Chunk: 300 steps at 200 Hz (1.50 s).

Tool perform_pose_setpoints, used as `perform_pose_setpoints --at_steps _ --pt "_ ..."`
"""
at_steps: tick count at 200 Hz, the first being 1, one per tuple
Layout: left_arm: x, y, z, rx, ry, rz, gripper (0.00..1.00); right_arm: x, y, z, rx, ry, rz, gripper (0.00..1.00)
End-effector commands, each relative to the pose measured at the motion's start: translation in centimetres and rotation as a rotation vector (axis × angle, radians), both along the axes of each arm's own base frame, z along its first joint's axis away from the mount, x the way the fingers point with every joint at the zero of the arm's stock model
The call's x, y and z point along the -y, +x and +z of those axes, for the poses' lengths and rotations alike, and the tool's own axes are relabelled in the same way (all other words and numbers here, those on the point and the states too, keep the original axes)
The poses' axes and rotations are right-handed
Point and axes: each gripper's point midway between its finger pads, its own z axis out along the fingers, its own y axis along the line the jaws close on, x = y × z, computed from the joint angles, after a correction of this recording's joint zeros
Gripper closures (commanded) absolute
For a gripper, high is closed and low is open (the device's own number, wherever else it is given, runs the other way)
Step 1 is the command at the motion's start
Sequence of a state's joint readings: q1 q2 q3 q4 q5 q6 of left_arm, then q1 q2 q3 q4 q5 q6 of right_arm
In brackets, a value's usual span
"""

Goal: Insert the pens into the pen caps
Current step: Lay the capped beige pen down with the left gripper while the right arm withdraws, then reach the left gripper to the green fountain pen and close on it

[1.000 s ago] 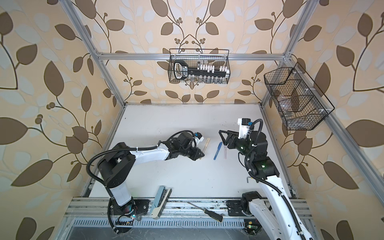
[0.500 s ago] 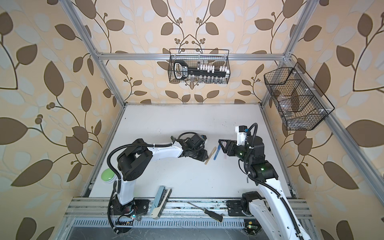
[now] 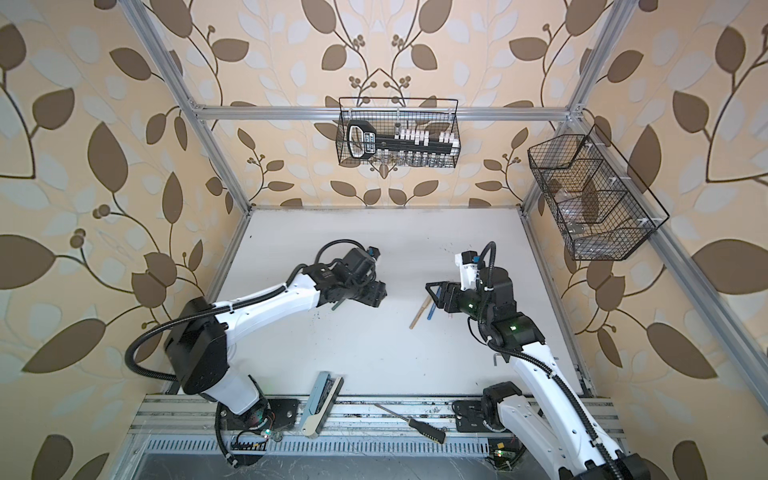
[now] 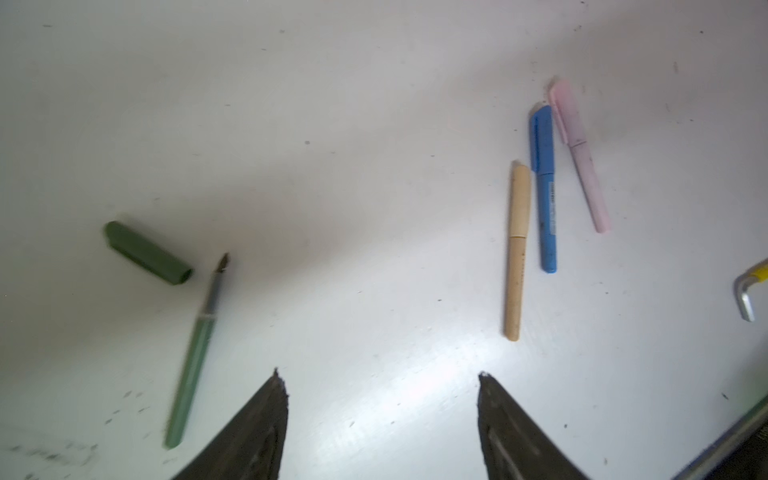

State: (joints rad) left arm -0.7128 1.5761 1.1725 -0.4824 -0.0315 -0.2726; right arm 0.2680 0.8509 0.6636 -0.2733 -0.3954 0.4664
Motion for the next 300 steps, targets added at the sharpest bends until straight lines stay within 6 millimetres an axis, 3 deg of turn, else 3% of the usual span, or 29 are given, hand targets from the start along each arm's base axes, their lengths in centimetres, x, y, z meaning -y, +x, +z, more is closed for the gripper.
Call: perform_pose_setpoints --at_steps 1,16,45,68,154,204,224,256,300 --pt "-4.5 -1.3 -4.3 -0.114 0.121 -0.028 0.28 -1.5 0.8 0.9 0.046 -0.009 0.032 0.36" --pt "-6.0 -0.6 -4.7 -0.132 0.106 0.014 0.28 -2.4 1.0 0.7 0.042 -0.011 0.049 0.36" --pt "-6.5 -0.2 -5.1 -0.136 0.108 0.008 0.27 -3.6 1.3 0.3 0.031 -0.005 0.079 0.36" --pt "-7.2 0.1 -6.5 -0.171 0.168 0.015 0.28 -4.3 1.3 0.2 0.024 0.0 0.098 0.35" --pt "-8.4 0.7 -9.9 -0.258 0.193 0.034 0.42 -4.3 1.0 0.2 0.024 0.005 0.087 0.35" --pt "-8.7 0.4 -10.8 -0.281 0.209 0.034 0.56 -4.0 0.9 0.2 0.024 -0.002 0.072 0.35" --pt "-9.1 0.3 -11.0 -0.282 0.229 0.034 0.7 -4.0 1.0 0.4 0.024 0.002 0.069 0.35" --pt "-9.5 0.1 -11.0 -0.285 0.239 0.032 0.74 -4.2 1.0 0.9 0.029 0.017 0.065 0.35" --pt "-8.1 -0.1 -11.5 -0.313 0.181 -0.014 0.92 -4.6 1.4 -0.3 -0.007 0.015 0.047 0.35"
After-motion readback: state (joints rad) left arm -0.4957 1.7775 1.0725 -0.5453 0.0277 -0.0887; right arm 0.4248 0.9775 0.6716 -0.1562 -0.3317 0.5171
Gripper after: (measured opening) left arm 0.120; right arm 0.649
